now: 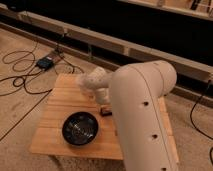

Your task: Push the eraser across the table

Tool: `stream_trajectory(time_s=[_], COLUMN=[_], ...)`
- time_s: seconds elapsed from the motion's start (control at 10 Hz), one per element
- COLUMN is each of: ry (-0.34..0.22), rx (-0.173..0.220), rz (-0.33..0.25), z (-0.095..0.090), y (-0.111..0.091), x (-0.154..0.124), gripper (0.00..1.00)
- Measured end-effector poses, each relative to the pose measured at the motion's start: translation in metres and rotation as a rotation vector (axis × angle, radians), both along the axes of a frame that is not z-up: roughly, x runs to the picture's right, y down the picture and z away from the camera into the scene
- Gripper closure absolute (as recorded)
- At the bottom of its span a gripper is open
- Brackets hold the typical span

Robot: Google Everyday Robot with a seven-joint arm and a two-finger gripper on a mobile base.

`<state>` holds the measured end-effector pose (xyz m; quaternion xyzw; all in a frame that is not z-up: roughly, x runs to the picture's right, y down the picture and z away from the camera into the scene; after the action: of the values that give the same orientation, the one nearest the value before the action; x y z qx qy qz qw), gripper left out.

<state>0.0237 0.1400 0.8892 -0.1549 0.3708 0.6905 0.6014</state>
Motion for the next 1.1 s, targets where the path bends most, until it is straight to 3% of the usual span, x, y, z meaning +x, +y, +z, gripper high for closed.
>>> stream_trajectory(time_s=[0.5,1.1], ry=[0.082,0.144], rx=[-0.004,-0.029], rz=[0.024,0.031], z=[-0.003,-0.014], y=[0.004,0.016], x=[0.048,0.084], gripper=[0.35,0.35])
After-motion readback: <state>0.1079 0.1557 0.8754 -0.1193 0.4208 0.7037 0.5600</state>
